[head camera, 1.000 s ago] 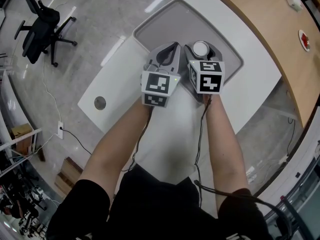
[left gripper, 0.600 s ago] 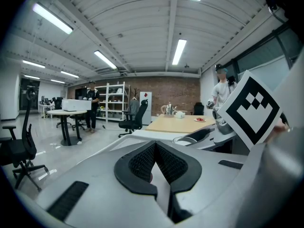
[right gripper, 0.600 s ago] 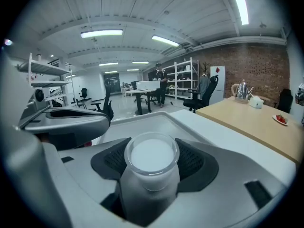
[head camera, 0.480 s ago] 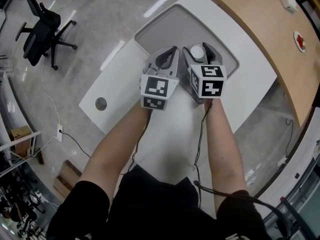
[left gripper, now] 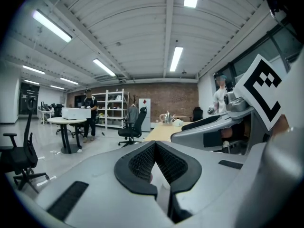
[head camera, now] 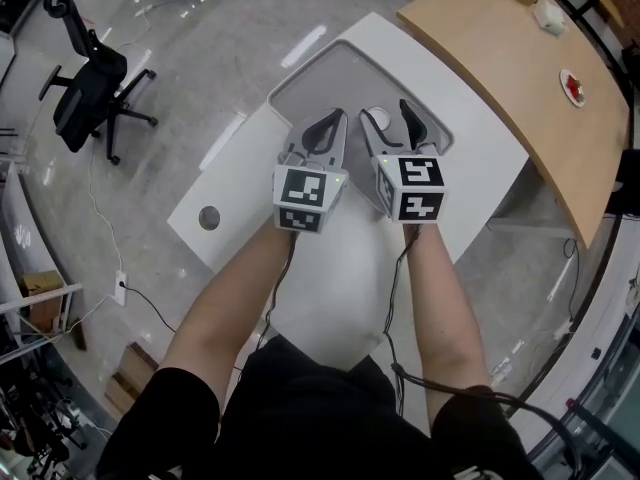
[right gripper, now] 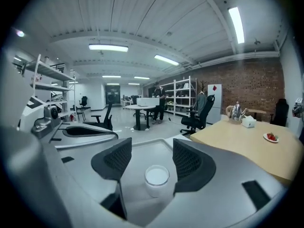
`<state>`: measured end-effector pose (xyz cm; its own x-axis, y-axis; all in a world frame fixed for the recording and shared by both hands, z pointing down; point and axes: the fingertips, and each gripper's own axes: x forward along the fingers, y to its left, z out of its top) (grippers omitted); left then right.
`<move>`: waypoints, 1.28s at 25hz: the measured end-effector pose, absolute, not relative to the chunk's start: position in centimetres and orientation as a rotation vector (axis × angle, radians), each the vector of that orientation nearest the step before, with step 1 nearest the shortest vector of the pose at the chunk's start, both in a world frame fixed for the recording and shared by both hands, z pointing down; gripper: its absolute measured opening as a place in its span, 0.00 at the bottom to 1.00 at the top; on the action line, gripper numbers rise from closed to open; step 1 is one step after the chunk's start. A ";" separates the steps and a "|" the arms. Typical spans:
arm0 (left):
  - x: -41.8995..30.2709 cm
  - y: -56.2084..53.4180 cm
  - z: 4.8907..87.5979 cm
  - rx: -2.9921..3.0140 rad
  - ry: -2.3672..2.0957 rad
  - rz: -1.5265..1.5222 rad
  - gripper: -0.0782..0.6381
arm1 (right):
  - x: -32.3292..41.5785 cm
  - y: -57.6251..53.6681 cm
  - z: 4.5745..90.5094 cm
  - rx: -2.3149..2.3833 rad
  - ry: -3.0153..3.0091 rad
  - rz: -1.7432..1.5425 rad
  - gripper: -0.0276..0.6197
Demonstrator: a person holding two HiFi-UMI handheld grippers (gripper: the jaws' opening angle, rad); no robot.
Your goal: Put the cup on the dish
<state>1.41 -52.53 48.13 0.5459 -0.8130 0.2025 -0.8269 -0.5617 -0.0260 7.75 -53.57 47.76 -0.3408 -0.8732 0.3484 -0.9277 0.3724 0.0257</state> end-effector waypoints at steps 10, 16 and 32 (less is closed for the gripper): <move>1.8 -46.7 39.8 2.766 -1.422 0.179 0.12 | 8.8 -46.9 38.0 1.720 -2.377 0.091 0.26; 2.6 -42.5 33.4 2.822 -1.418 0.073 0.12 | 9.4 -42.7 32.7 1.799 -2.384 0.047 0.11; 3.7 -32.4 26.8 2.888 -1.362 0.007 0.12 | 9.3 -30.7 26.1 1.890 -2.478 0.042 0.06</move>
